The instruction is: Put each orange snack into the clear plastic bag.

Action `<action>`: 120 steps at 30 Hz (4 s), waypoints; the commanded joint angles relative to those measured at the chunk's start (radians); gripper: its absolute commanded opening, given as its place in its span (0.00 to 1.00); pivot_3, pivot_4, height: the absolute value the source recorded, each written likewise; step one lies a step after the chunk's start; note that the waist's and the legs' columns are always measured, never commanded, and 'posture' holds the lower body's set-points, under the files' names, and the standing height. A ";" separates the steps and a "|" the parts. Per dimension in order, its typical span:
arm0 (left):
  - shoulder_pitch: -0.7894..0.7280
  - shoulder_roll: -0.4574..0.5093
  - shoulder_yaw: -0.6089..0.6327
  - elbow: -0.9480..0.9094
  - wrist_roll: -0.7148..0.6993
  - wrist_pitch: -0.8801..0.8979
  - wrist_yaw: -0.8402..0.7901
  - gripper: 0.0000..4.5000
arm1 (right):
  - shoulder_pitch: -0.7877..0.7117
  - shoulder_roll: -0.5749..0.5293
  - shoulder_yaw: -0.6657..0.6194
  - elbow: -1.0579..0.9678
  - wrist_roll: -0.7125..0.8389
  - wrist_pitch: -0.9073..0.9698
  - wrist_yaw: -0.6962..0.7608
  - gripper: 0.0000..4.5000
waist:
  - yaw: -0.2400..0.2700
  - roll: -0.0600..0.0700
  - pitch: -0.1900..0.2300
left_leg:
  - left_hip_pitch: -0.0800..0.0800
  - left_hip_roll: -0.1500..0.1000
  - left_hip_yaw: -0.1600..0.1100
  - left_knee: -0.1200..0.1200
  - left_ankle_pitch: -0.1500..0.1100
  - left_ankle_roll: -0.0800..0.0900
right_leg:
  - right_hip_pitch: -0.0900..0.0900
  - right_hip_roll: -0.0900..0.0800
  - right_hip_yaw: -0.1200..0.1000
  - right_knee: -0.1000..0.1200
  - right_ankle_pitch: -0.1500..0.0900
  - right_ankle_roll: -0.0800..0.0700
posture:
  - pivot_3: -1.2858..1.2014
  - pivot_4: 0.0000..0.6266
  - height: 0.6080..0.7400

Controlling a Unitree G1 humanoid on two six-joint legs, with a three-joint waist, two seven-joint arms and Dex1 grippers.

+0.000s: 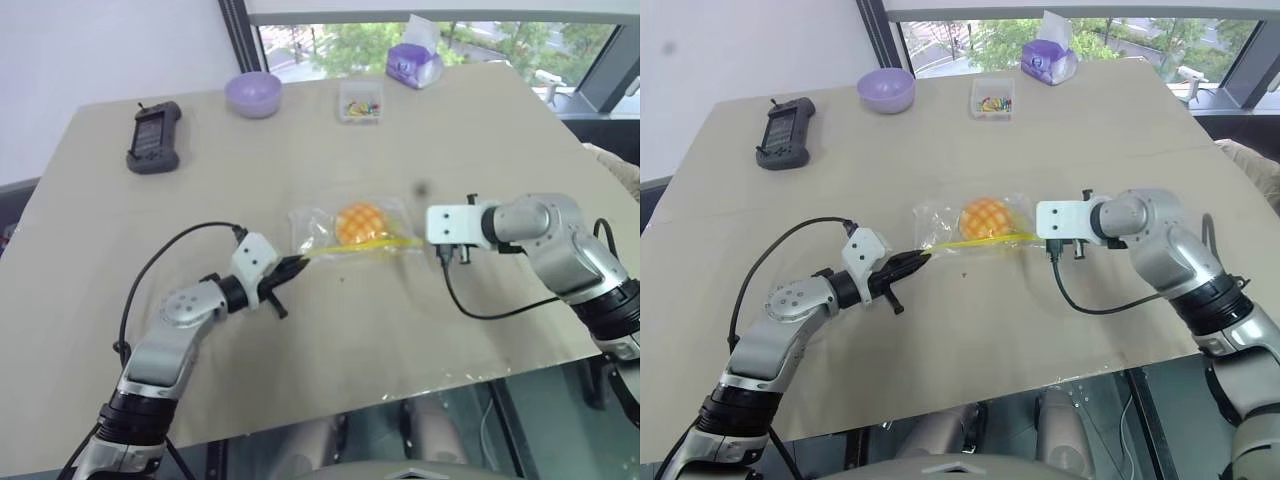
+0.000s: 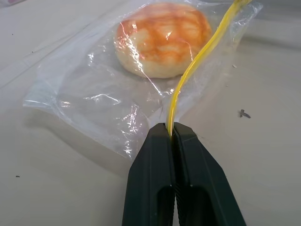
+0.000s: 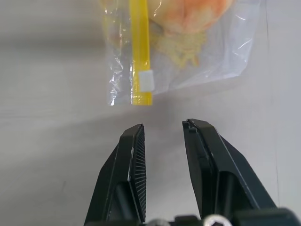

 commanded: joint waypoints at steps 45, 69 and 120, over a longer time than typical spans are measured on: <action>0.134 0.013 -0.003 -0.082 0.042 -0.127 -0.056 0.00 | 0.022 0.096 -0.155 -0.044 0.351 0.322 -0.005 0.31 | -0.001 0.000 0.000 | 0.000 0.000 0.000 0.000 0.000 0.000 | 0.000 0.000 0.000 0.001 0.000 0.000 | 0.52 0.24 0.97; 0.132 0.006 -0.001 -0.087 0.045 -0.116 -0.042 0.00 | 0.005 0.119 -0.061 0.061 0.282 0.189 0.015 0.12 | -0.002 0.000 0.000 | 0.000 0.000 0.000 0.001 0.000 0.000 | 0.000 0.000 0.000 0.001 0.000 0.000 | 0.52 0.24 0.97; 0.122 0.169 0.259 -0.374 -0.302 0.348 -0.079 0.55 | 0.258 -0.079 -0.452 -0.193 0.642 0.317 0.053 0.57 | 0.008 0.000 0.000 | -0.004 -0.001 0.001 0.013 0.001 -0.001 | -0.005 -0.003 -0.008 0.014 0.003 -0.004 | 0.52 0.24 0.97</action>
